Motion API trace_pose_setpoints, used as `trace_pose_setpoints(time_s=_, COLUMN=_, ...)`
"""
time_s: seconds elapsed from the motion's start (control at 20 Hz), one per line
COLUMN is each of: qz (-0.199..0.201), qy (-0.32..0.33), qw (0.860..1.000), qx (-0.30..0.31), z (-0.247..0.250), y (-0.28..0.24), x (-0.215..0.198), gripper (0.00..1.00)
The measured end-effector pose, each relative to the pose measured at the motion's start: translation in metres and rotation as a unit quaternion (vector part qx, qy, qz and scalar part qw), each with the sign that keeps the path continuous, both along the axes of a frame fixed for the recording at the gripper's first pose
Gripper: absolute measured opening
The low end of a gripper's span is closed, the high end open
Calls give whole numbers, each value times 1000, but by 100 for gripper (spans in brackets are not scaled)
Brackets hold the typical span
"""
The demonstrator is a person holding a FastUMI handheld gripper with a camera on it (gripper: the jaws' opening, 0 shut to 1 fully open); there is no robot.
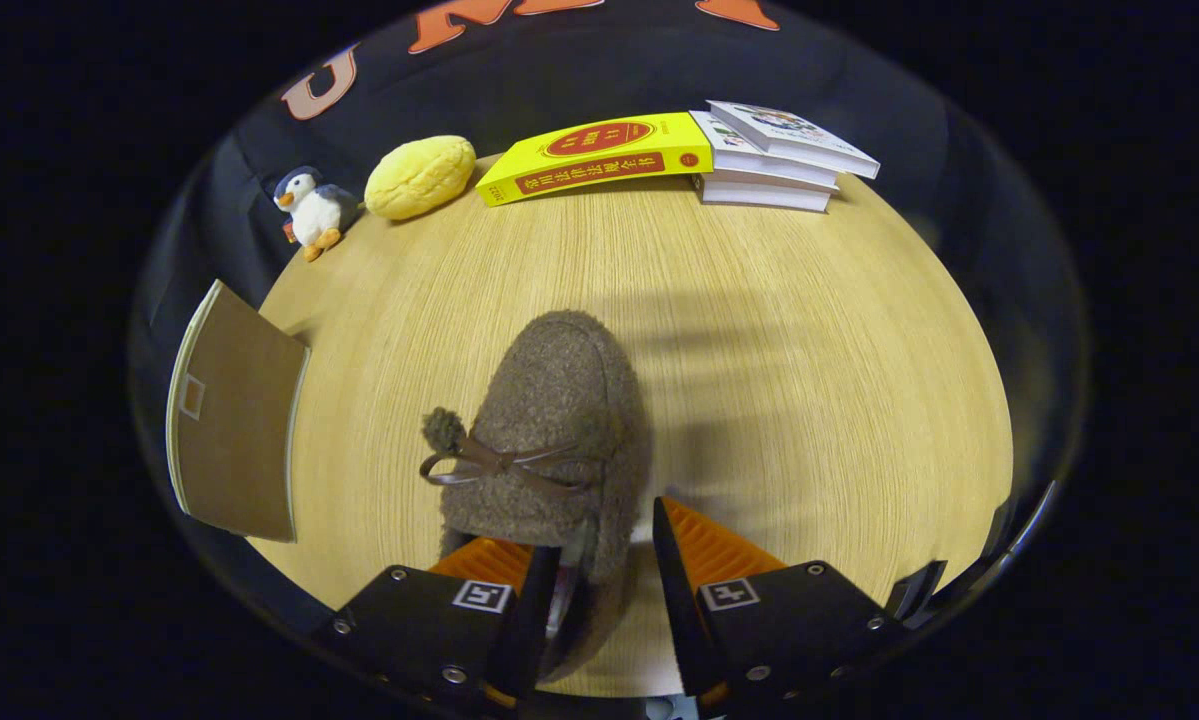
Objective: Open the storage box then place both shoes into the box .Put the left shoe in first, then the right shoe, with the right side of both shoes facing outward in a uniform manner.
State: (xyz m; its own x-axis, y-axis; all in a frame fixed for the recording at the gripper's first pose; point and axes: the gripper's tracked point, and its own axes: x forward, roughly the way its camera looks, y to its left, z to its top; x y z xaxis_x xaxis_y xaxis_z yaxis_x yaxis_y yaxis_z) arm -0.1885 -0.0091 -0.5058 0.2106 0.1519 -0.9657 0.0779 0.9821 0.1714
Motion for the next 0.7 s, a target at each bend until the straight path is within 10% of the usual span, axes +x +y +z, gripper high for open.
trace_pose_setpoints(time_s=0.3, qz=-20, qy=-7, qw=1000, qx=-4, z=4, y=3, x=3, gripper=10)
trace_pose_setpoints(time_s=0.7, qz=-27, qy=-38, qw=998, qx=34, z=89, y=69, x=49, gripper=4)
